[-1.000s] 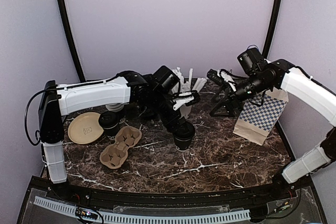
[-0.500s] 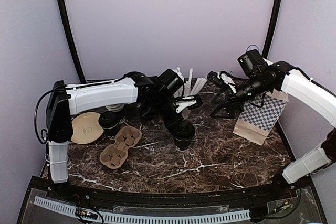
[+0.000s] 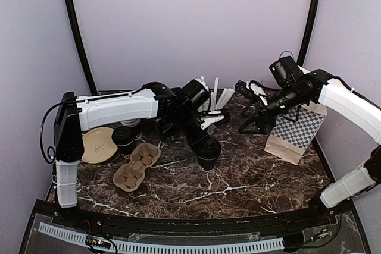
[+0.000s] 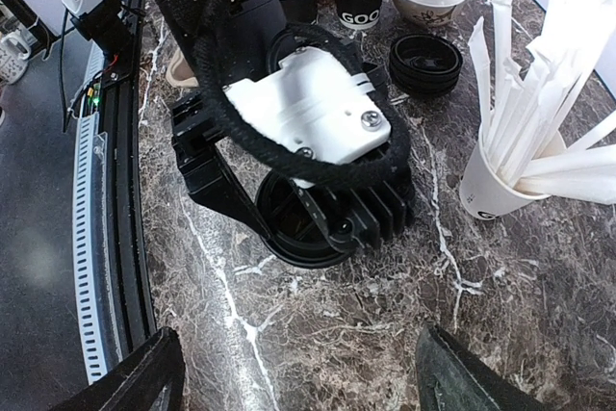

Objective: Pack the takeout coffee

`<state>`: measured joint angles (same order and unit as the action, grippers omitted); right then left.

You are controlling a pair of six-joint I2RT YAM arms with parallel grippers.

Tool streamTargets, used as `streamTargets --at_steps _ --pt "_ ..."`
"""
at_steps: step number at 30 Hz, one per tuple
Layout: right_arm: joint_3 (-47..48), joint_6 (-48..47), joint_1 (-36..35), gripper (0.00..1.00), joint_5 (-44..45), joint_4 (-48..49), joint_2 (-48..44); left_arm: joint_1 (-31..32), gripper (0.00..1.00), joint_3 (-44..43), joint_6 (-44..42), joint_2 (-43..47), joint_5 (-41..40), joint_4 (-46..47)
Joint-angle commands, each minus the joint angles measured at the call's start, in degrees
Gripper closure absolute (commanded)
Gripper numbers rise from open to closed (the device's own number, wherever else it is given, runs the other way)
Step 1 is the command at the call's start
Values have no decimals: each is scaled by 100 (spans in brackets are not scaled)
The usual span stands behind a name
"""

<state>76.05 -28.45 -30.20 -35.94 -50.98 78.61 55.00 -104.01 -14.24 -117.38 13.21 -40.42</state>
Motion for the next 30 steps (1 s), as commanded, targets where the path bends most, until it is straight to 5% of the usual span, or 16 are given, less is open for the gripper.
streamTargets --at_steps 1,22,30 --pt "40 4 31 17 35 150 50 170 22 -102 -161 -65 -438 -343" --pt "76 27 31 17 -81 97 100 283 18 -130 -149 102 -683 -212" --pt "128 38 31 18 -93 91 122 283 26 -389 -14 170 -797 -499"
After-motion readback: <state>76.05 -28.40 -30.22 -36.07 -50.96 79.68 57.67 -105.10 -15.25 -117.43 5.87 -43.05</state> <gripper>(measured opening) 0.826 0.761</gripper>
